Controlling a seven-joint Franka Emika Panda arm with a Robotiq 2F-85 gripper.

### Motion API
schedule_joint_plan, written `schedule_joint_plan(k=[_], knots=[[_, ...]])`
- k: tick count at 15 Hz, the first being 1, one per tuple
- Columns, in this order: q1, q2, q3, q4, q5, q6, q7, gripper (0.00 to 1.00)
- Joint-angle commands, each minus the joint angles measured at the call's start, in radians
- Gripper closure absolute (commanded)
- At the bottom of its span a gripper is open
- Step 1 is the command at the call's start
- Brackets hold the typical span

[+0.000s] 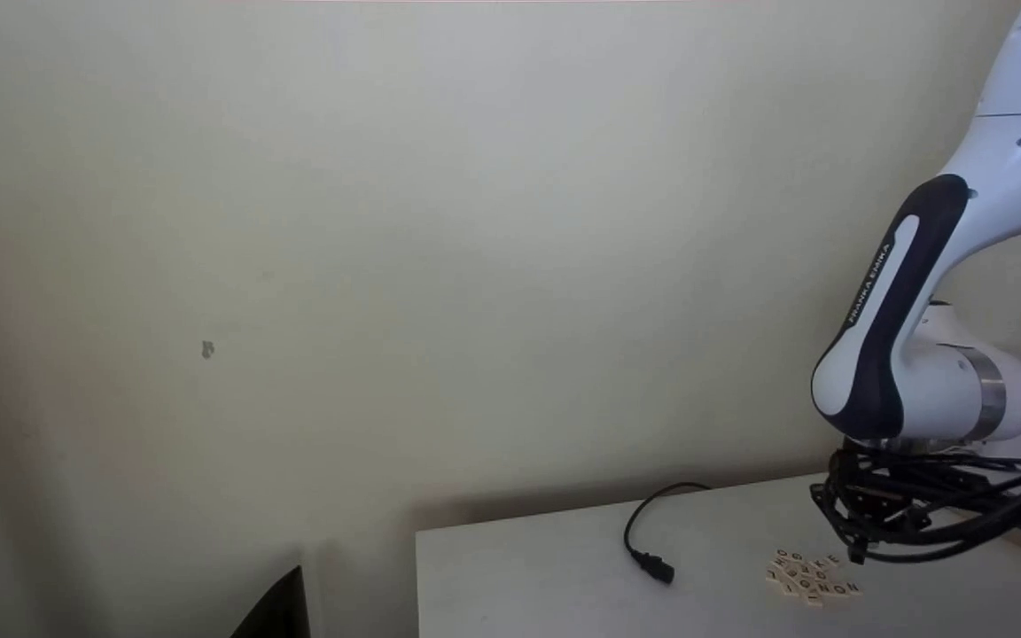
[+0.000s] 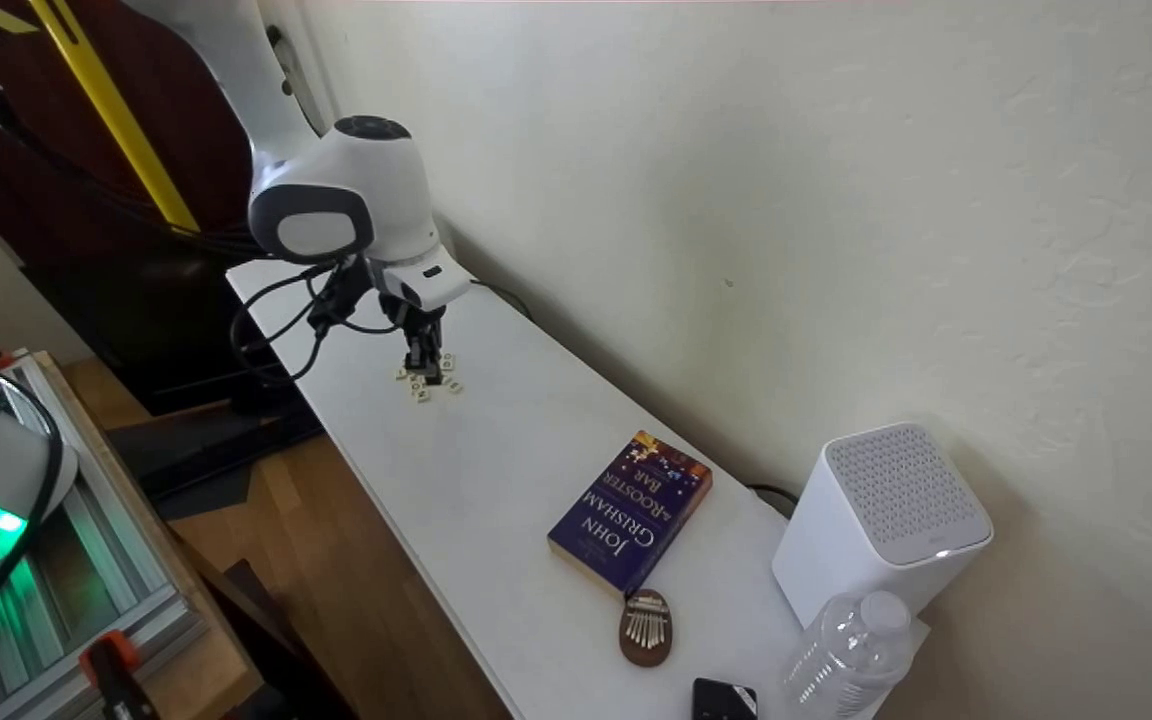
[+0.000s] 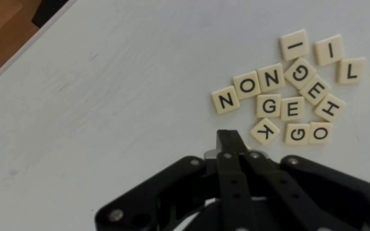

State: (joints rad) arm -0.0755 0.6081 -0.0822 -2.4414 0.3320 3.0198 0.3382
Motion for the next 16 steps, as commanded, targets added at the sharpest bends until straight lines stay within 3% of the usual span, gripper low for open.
schedule_joint_plan(k=[1, 5, 12, 16], knots=[[0.024, -0.014, -0.016, -0.033, -0.084, 0.034, -0.097, 1.0], [0.041, 0.002, -0.022, -0.036, -0.161, 0.079, -0.183, 1.0], [0.015, 0.014, -0.005, -0.044, -0.281, 0.07, -0.35, 1.0], [0.032, 0.023, -0.03, -0.059, -0.351, 0.064, -0.422, 1.0]])
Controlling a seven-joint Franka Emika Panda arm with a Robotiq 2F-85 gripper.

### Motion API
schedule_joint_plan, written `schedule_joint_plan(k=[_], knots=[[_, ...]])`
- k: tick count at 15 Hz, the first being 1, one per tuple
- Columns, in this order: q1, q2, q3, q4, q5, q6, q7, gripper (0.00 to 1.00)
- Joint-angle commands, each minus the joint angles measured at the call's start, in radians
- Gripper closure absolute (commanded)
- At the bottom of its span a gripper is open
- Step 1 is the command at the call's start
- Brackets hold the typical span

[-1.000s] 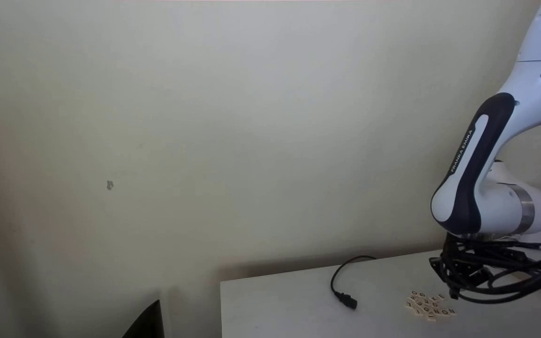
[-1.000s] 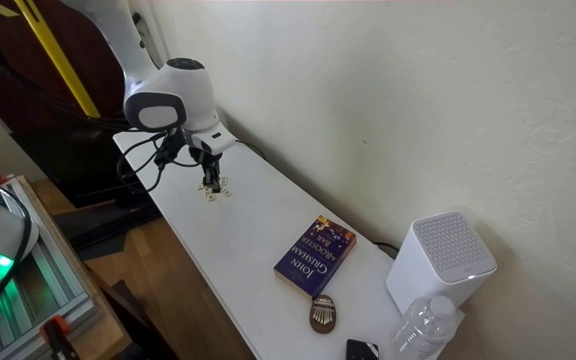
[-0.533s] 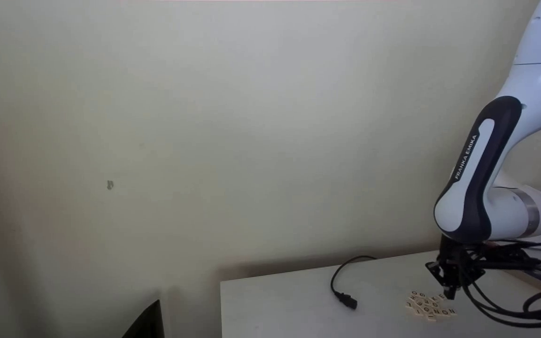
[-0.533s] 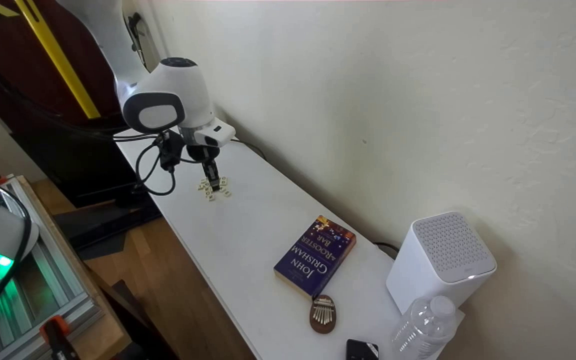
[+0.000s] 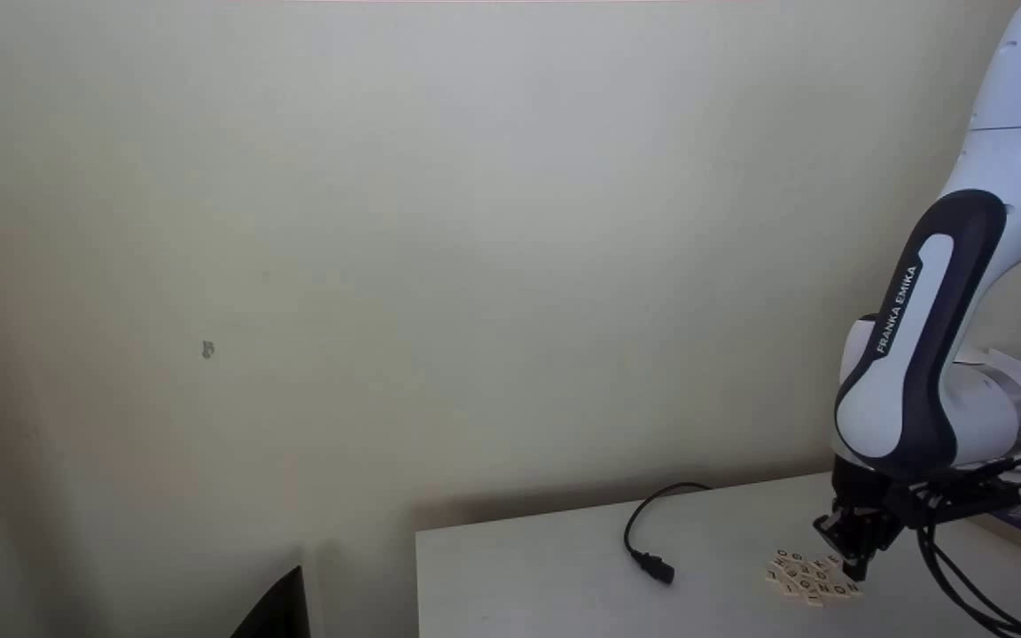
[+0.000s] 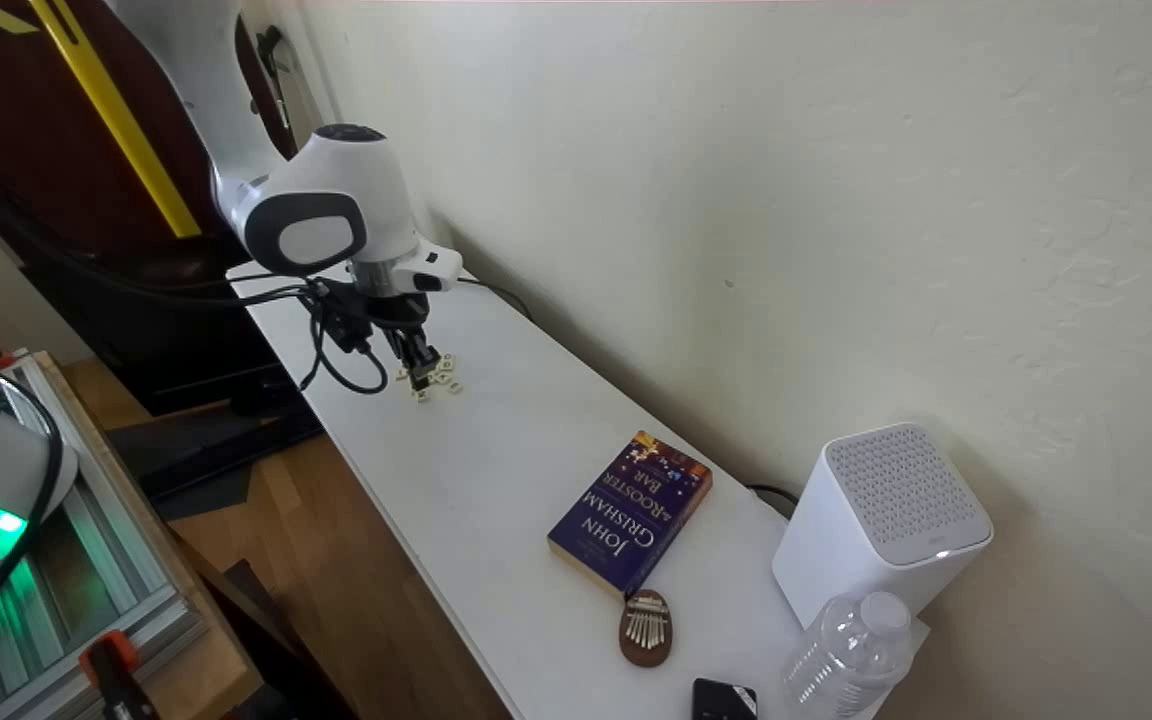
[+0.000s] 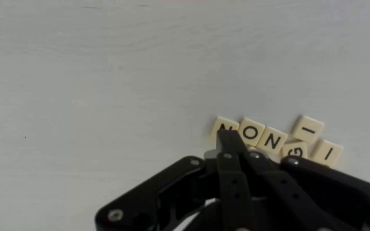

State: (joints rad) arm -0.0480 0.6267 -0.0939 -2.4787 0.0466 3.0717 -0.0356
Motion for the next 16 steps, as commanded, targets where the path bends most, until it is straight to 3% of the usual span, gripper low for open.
schedule_joint_plan(k=[1, 6, 16], knots=[[0.014, 0.009, -0.029, -0.024, -0.083, 0.013, -0.059, 1.0], [0.047, 0.055, -0.079, -0.012, -0.126, 0.067, -0.07, 1.0], [0.006, 0.032, -0.043, -0.04, -0.125, 0.15, -0.101, 1.0]])
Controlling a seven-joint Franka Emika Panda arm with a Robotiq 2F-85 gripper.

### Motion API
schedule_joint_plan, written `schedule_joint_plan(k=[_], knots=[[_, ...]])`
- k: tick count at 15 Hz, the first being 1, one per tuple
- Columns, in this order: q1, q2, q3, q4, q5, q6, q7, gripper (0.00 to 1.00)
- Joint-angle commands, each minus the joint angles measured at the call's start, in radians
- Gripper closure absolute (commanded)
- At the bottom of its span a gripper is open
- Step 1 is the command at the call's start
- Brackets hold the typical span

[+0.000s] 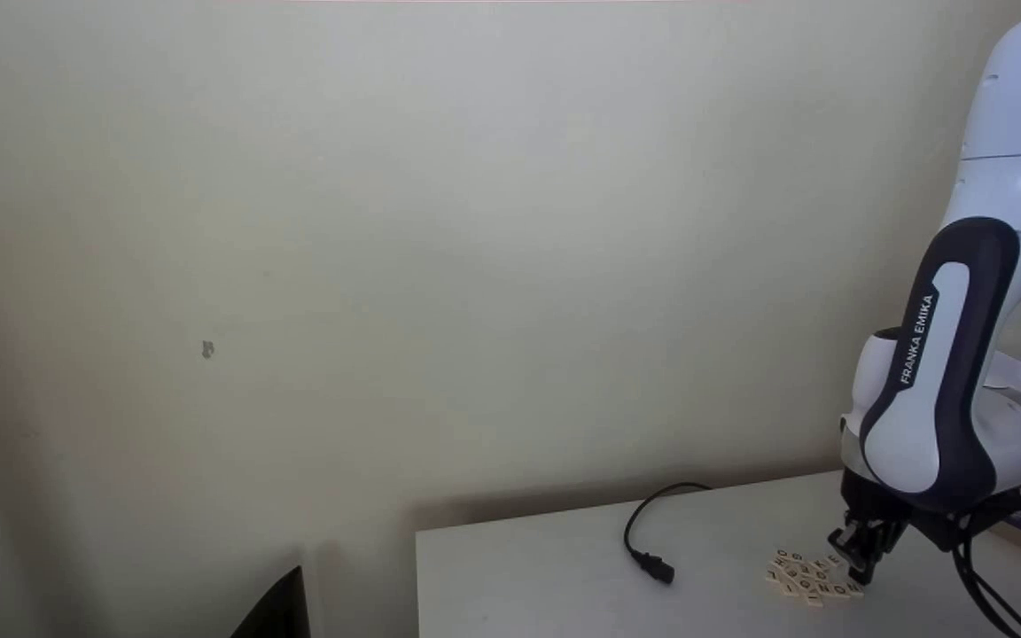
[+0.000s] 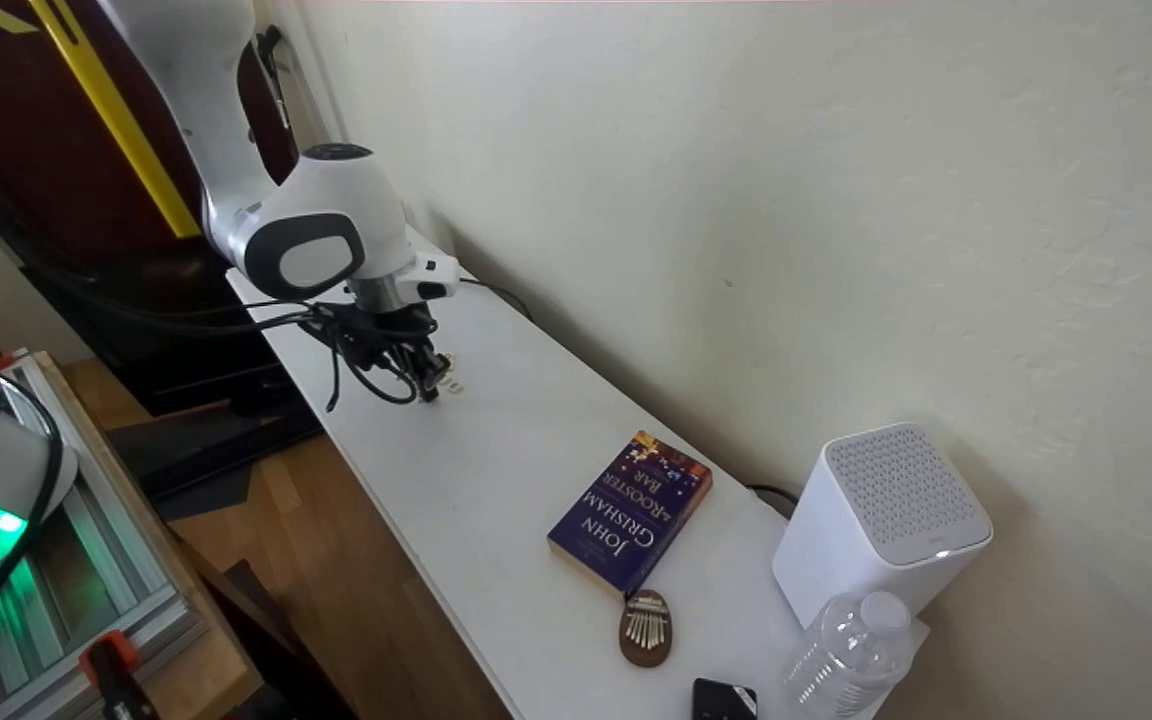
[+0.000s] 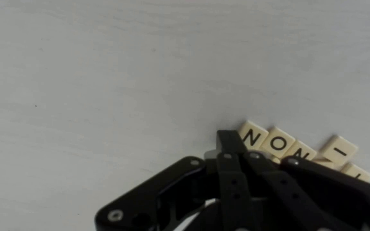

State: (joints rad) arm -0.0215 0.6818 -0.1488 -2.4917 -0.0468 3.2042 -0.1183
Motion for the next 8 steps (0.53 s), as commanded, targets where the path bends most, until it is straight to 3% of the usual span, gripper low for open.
schedule_joint_plan(k=[1, 8], knots=[[-0.025, -0.024, 0.017, -0.028, -0.034, 0.016, -0.025, 1.0], [-0.044, -0.021, 0.051, -0.027, -0.05, 0.015, -0.06, 1.0]])
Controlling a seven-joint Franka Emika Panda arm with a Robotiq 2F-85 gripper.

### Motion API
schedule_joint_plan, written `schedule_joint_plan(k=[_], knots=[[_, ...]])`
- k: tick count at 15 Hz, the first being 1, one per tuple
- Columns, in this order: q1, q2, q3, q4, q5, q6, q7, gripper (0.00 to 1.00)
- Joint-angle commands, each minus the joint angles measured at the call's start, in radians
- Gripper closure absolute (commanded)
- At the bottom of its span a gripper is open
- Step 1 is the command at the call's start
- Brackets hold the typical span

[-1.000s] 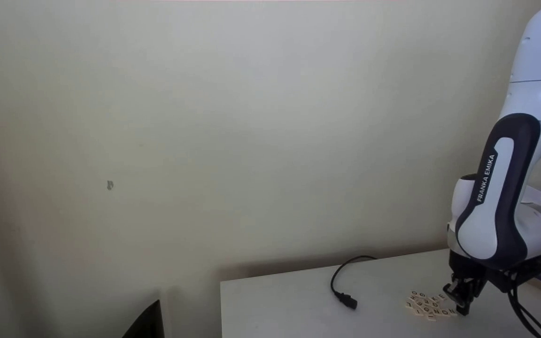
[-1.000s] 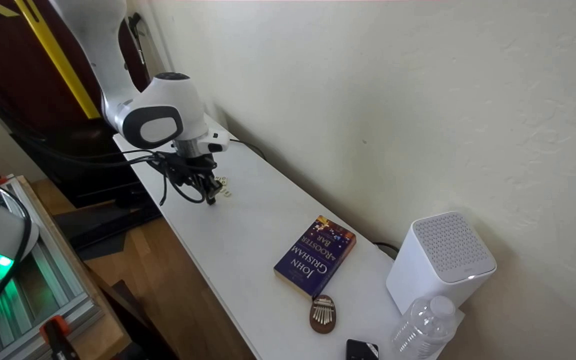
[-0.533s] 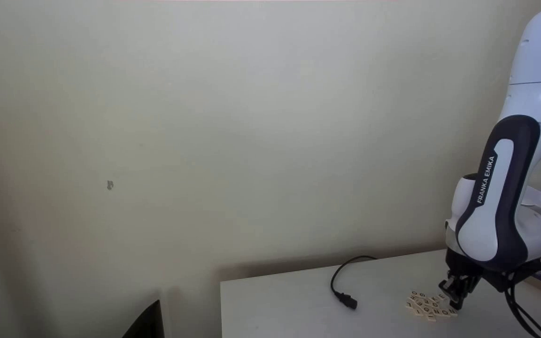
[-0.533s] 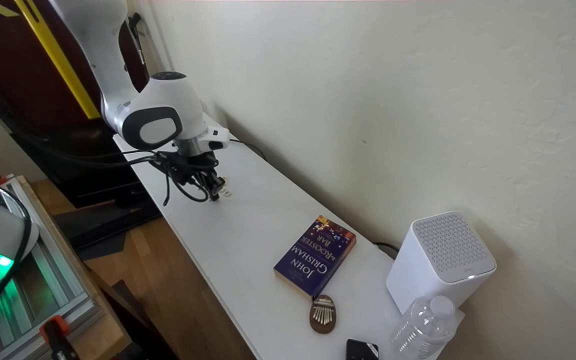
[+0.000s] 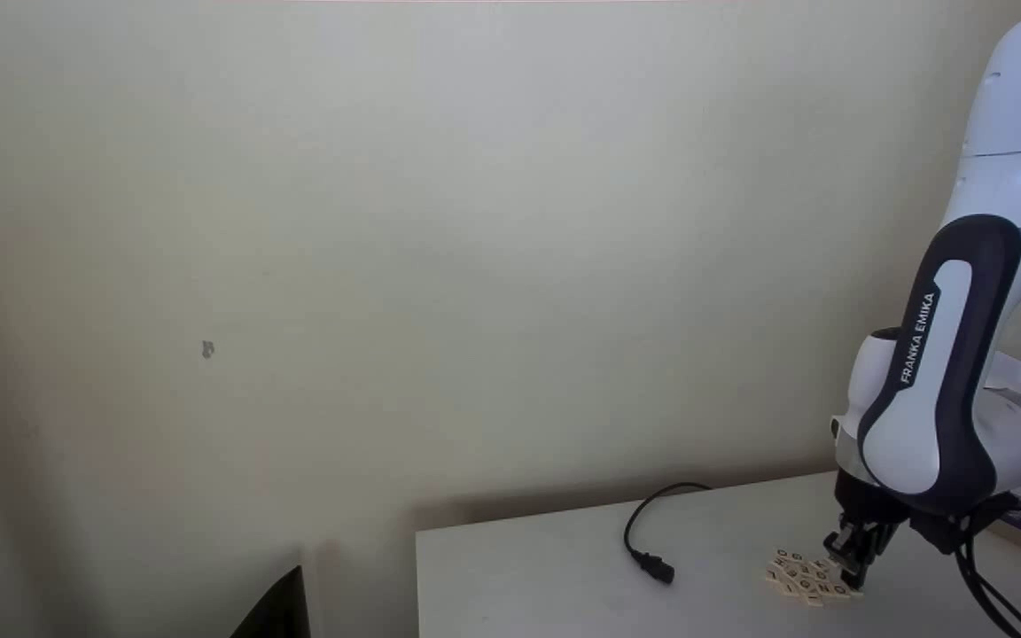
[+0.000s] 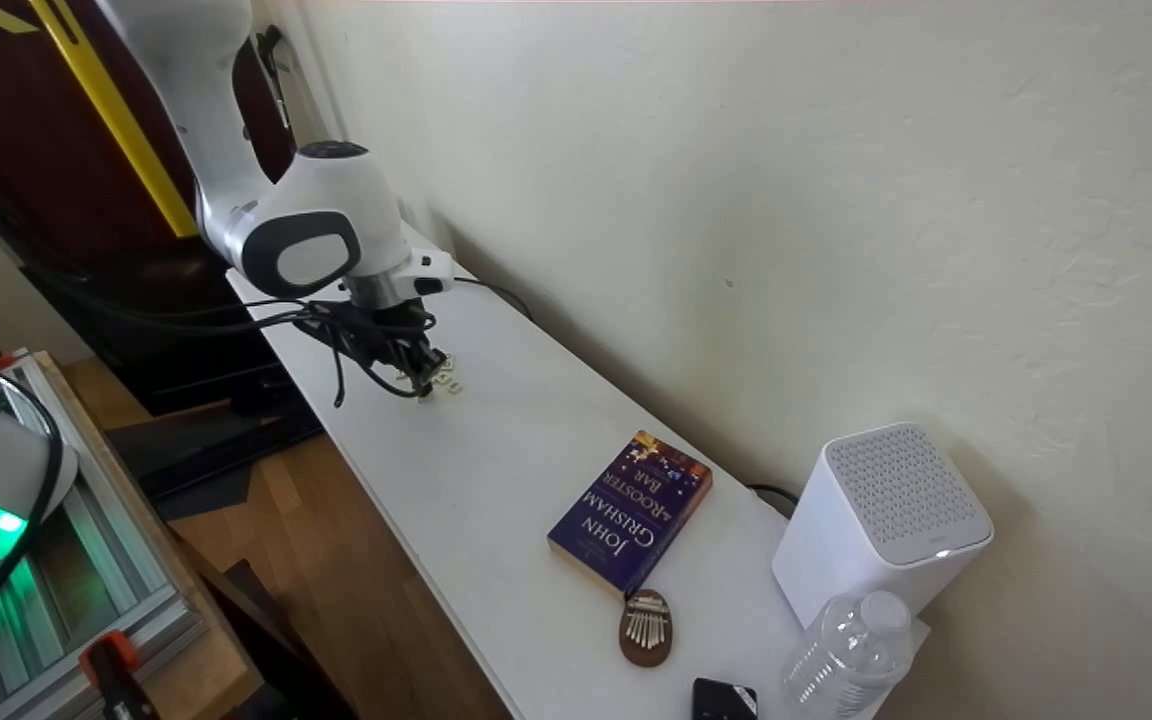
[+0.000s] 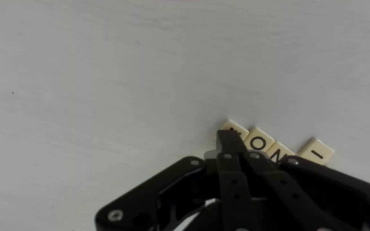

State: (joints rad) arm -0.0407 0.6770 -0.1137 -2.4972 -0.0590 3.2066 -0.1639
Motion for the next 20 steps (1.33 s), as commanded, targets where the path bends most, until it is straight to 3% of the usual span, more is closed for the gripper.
schedule_joint_plan(k=[1, 9, 12, 20], knots=[[-0.025, -0.01, 0.018, -0.016, -0.04, 0.012, -0.016, 1.0], [-0.015, 0.025, 0.003, 0.012, -0.015, 0.011, 0.007, 1.0], [-0.022, 0.041, -0.005, 0.034, 0.028, 0.012, 0.075, 1.0], [-0.054, 0.044, -0.004, 0.09, 0.133, -0.121, 0.251, 1.0]])
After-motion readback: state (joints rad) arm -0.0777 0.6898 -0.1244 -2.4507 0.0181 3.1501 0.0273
